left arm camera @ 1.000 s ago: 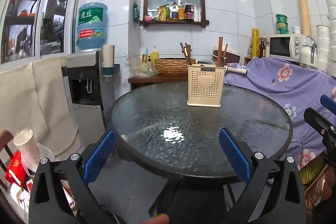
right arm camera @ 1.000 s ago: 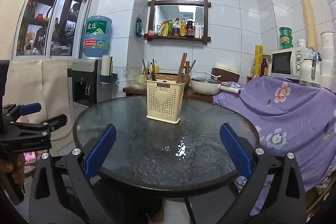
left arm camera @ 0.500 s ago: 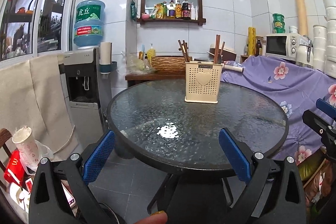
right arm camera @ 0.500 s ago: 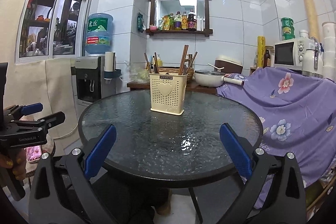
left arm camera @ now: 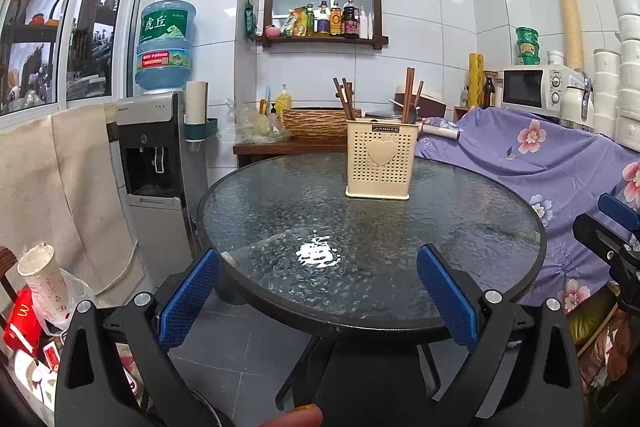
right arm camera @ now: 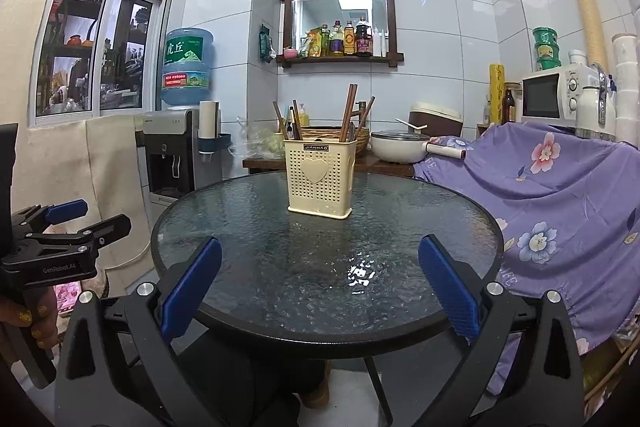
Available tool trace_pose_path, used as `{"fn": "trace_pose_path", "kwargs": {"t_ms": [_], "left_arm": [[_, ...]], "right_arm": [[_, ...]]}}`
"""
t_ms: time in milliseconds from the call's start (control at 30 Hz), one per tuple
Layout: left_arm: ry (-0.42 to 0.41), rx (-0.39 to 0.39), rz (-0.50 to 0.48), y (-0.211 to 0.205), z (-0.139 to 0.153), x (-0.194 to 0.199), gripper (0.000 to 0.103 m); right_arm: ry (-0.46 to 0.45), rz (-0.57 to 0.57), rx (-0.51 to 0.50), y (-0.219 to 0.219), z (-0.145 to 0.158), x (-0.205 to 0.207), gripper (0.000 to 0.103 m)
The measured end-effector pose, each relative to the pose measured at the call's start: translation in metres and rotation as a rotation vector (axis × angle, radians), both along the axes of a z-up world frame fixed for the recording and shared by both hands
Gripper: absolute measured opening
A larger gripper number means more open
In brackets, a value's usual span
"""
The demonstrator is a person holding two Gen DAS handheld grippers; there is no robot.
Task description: Organize utensils
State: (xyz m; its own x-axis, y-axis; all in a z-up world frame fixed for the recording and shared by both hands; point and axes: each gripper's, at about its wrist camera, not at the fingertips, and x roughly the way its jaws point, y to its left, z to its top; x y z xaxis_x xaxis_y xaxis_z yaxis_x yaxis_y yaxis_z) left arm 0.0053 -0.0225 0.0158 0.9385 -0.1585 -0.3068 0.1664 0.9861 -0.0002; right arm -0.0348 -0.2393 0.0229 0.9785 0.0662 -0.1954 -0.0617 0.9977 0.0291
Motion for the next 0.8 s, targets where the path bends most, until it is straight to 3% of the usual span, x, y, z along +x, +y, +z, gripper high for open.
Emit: {"fn": "trace_pose_path", "kwargs": {"t_ms": [800], "left_arm": [[0.015,0.000,-0.013,-0.0019,-0.0019,0.0036,0.097]], "right_arm": [[0.003,0.007,-0.003,0.0009,0.0013,0.0018,0.097]]}}
